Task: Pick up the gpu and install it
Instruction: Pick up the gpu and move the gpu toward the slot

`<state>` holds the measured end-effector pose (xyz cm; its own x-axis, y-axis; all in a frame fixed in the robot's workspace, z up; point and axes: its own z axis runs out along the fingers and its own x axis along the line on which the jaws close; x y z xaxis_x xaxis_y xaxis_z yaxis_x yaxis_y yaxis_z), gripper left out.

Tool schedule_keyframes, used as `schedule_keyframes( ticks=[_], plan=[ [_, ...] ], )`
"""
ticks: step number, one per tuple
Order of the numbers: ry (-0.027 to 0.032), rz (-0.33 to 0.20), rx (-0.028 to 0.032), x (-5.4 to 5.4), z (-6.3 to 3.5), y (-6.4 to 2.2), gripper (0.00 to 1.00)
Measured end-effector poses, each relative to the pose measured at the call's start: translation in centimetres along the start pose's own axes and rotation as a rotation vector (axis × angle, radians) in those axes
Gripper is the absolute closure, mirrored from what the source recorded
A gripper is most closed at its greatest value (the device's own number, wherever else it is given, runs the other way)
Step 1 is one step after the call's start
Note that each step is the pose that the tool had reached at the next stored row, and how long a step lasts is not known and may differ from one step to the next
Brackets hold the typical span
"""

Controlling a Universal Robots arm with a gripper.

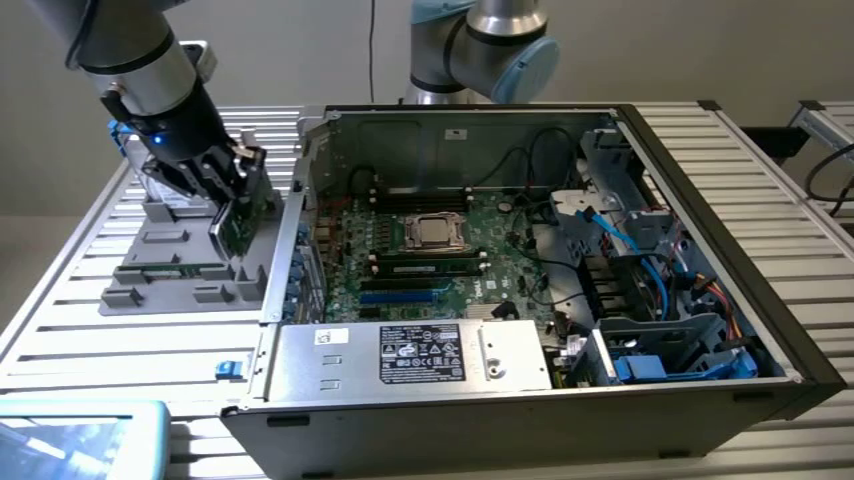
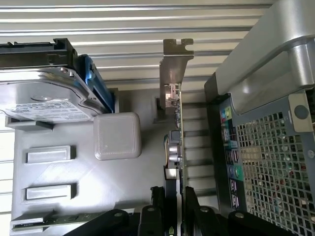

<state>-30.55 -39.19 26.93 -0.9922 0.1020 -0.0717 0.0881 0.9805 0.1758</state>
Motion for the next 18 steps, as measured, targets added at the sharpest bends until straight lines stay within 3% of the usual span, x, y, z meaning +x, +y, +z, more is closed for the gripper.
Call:
schedule_keyframes(
  ticks=[5, 7, 18],
  plan=[
    [0.0225, 0.041, 0.0057, 0.0, 0.0, 0.0, 0.71],
    [0.0289, 0.051, 0.0073, 0.0, -0.09, 0.0, 0.71],
    [0.0287, 0.055, 0.0078, -0.4, -4.94, 0.87, 0.71]
  ],
)
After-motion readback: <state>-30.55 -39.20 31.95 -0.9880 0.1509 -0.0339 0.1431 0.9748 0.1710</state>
